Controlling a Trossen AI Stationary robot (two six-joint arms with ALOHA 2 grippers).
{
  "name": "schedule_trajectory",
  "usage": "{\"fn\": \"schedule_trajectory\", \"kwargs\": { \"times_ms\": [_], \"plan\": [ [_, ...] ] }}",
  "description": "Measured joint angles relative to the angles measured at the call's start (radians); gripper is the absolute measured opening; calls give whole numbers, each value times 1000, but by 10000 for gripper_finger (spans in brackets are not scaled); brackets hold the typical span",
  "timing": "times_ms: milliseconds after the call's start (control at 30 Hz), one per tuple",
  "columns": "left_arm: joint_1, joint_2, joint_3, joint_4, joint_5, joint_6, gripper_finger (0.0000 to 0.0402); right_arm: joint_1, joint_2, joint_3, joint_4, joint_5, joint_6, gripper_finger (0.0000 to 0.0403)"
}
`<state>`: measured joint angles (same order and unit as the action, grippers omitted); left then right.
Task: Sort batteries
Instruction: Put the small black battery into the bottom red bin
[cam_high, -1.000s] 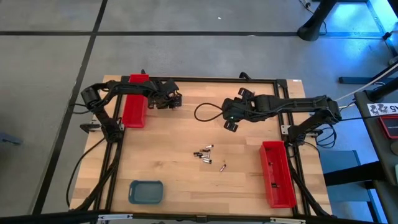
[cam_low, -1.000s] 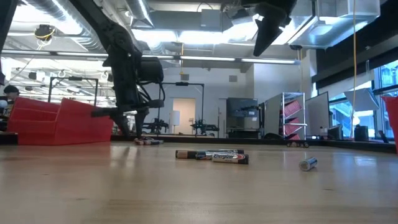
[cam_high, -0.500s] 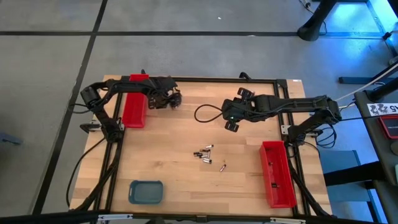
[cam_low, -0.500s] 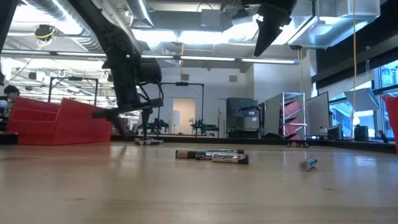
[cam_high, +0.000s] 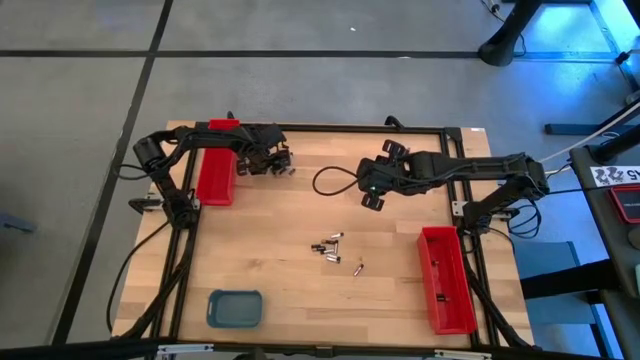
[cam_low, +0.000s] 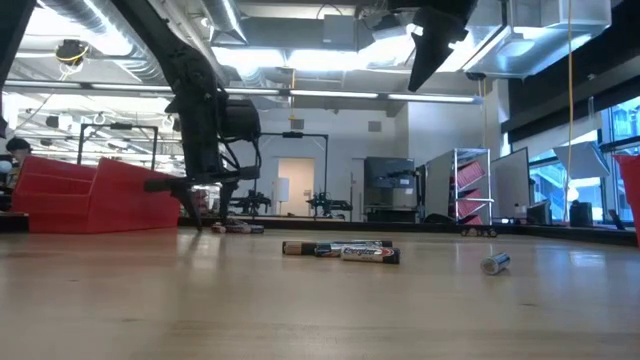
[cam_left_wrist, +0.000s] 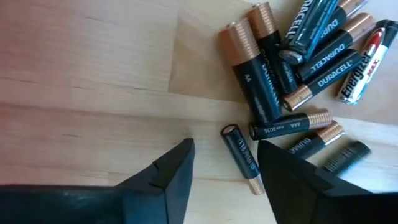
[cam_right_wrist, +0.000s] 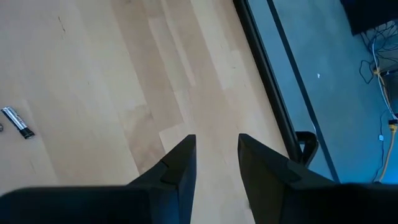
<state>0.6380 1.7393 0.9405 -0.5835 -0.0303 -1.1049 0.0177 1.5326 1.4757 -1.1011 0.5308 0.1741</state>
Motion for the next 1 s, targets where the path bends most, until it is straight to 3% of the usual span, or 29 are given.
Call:
{"fn": "schedule_trajectory", "kwargs": {
  "times_ms": [233,567,833,1000],
  "plan": [
    [-5,2,-1,-15,-1,16,123,0,0,0,5,0,1,118],
    [-27,3,-3,-28,-17,66,15,-27,-11,0,-71,-1,-23,118],
    [-38,-37,-8,-26,11,99,13,-96,-132,-16,-119,-137,-27,118],
    [-59,-124,-7,-11,26,101,9,-119,-327,-191,0,-221,-41,118]
  ]
}}
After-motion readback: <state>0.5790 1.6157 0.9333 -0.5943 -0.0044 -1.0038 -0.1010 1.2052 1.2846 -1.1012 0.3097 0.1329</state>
